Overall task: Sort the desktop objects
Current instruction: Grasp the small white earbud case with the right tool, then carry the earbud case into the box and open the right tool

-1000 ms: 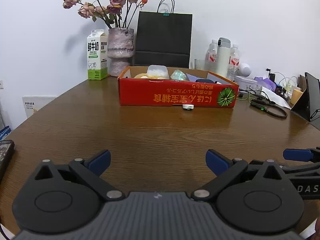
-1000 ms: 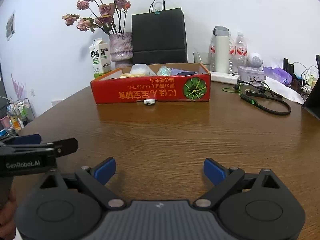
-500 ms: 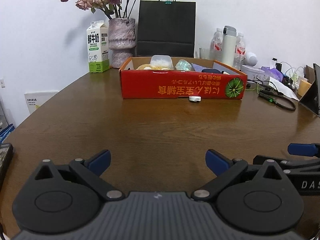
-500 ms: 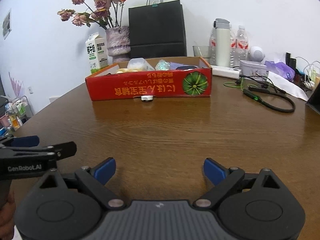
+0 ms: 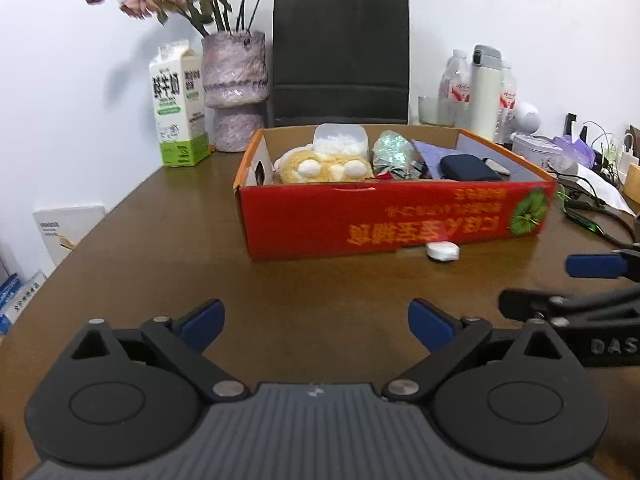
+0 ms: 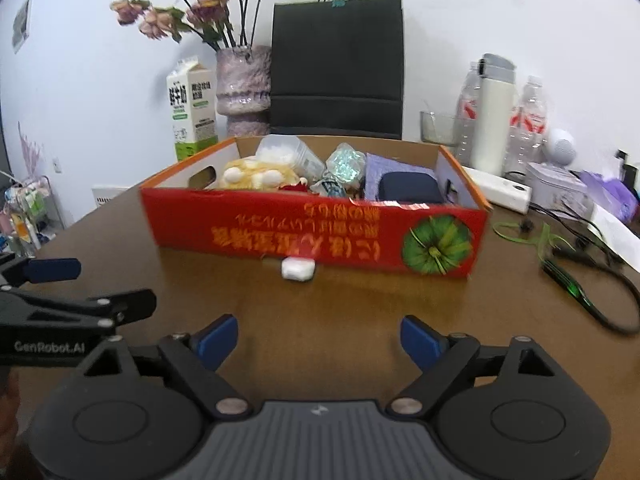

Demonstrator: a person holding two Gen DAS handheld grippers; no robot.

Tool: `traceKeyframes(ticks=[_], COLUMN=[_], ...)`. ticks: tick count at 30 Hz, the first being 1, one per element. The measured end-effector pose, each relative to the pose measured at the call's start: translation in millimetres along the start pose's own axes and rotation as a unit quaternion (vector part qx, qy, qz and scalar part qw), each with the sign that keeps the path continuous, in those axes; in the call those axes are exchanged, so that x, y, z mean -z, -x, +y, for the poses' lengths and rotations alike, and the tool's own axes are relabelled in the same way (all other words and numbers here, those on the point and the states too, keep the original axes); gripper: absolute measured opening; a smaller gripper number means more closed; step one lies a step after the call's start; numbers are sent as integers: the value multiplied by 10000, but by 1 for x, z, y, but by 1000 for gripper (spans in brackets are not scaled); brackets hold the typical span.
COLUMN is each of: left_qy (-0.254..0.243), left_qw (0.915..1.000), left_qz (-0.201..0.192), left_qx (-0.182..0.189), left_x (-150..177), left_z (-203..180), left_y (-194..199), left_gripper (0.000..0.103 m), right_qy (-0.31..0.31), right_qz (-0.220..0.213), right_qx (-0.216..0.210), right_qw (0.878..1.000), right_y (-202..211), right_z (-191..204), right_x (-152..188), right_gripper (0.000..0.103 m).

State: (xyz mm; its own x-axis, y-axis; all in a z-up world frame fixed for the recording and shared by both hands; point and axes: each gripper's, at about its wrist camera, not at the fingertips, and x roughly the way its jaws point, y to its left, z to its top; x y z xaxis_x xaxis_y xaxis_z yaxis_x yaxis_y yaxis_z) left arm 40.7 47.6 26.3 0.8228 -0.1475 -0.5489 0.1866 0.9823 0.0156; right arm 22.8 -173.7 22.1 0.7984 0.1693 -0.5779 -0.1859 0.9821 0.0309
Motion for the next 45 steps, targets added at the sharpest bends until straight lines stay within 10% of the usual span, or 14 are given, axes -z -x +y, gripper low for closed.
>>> traceKeyframes(ticks=[6, 13, 45], left_qy=[191, 443, 91], left_qw=[9990, 9961, 9959], left_qz=[257, 516, -840], left_qx=[304, 557, 336], left_x=[-19, -25, 84], left_z=[16, 17, -63], left_y=[-40, -65, 158], left_gripper=[78, 14, 8], right_qy=[-192, -107, -149], right_qz=[353, 281, -768], right_qx=[-59, 192, -52], right_qw=[9992, 9994, 9969], right_y=[-64, -81, 175], right_z=[13, 20, 7], right_x=[-28, -31, 92], right_gripper=[50, 26, 26])
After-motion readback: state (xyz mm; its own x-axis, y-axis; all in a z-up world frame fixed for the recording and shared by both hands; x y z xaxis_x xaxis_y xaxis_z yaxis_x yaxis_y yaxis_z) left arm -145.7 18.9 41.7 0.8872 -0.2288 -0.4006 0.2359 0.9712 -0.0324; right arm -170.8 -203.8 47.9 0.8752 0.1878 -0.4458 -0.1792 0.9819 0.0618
